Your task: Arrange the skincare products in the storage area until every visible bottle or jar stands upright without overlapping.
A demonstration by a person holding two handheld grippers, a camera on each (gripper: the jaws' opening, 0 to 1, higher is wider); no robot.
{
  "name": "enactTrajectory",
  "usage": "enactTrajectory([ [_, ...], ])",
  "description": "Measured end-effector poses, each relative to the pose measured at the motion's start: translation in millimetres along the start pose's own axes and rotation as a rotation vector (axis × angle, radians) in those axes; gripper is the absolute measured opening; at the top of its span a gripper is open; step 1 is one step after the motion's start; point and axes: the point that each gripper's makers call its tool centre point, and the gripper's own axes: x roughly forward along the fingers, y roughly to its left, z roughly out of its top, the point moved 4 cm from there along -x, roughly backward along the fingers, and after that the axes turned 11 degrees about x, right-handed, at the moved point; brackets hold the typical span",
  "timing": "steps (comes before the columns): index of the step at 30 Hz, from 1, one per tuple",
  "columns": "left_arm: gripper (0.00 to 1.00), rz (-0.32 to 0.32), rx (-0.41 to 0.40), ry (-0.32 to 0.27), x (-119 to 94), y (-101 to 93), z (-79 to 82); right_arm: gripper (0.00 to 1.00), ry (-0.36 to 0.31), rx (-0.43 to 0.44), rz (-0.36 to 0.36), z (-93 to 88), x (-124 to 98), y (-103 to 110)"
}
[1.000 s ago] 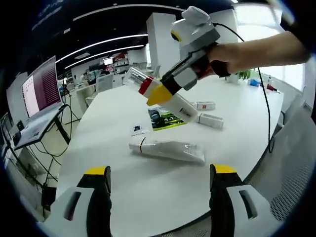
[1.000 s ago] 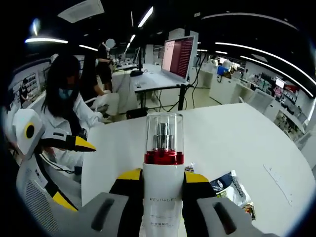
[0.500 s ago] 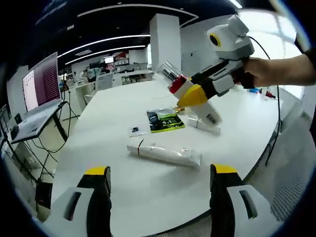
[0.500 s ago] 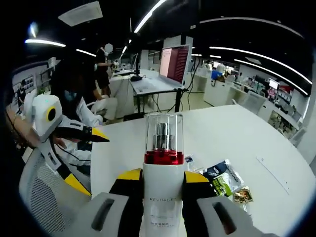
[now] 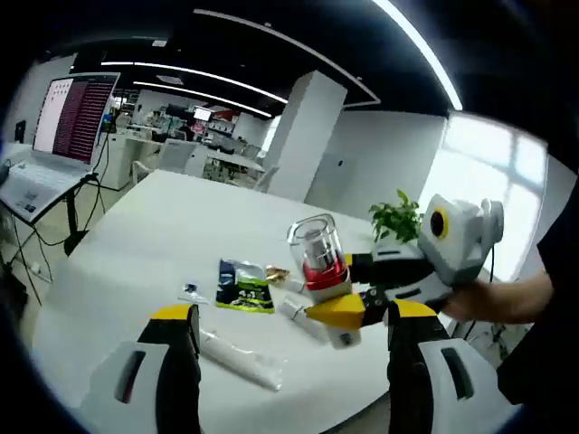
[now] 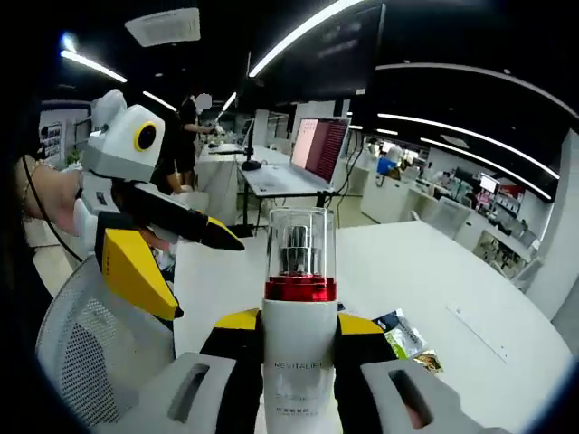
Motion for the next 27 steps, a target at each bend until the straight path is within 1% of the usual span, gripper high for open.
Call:
enactTrajectory([
  [1, 0.81, -0.029, -0.031, -0.018, 4, -6.9, 4.8, 0.19, -0.009, -0.003, -0.011, 0.4, -4, 1],
  [2, 0.81, -0.046, -0.043, -0.019, 6, -11.0, 6.5, 0.19, -0.013, -0.002, -0.017, 0.7, -6, 2],
  [5, 0.79, -0.085, -0.032, -0.009, 15, -21.5, 7.5, 0.19, -0.034, -0.001, -0.032, 0.9, -13, 5],
  [9, 0.71, -0.124, -0.023, 0.016, 23, -32.9, 3.9, 0.19, -0.049, -0.036, -0.043, 1.7, -24, 12],
  [15, 0.62, -0.137, -0.015, 0.024, 27, -42.3, 1.6, 0.19, -0.068, -0.052, -0.060, 3.1, -32, 16],
  [19, 0.57, -0.134, -0.019, 0.021, 27, -46.6, 2.3, 0.19, -0.085, -0.066, -0.063, 3.4, -36, 23],
  [23, 0.51, -0.118, 0.014, 0.026, 23, -51.8, 0.6, 0.19, -0.091, -0.083, -0.066, 2.2, -39, 30],
  [27, 0.48, -0.115, 0.016, 0.028, 17, -56.1, 0.6, 0.19, -0.101, -0.080, -0.074, 3.9, -43, 35],
])
